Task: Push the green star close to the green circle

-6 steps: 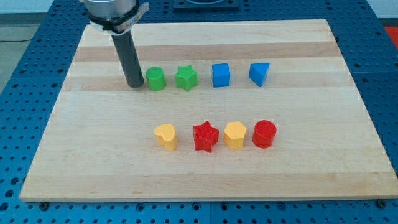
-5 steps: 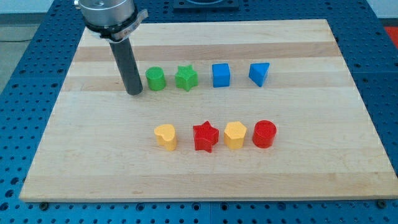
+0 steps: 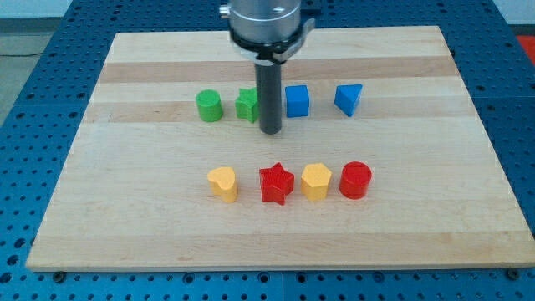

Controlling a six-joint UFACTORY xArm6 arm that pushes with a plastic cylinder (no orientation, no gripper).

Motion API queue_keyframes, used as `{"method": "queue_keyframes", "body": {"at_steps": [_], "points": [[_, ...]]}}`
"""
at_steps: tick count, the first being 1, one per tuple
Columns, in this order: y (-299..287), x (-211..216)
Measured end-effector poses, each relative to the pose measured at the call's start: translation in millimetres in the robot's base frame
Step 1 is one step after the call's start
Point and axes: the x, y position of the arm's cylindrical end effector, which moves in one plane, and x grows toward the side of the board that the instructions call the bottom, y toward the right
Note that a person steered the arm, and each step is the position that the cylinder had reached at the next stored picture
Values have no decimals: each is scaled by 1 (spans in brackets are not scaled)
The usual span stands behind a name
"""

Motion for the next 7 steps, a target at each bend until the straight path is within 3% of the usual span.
{"method": "queue_keyframes", "body": {"at_steps": [2, 5, 6, 7], "points": [[-3, -30], [-64, -32], [-66, -10], [-110, 17]]}}
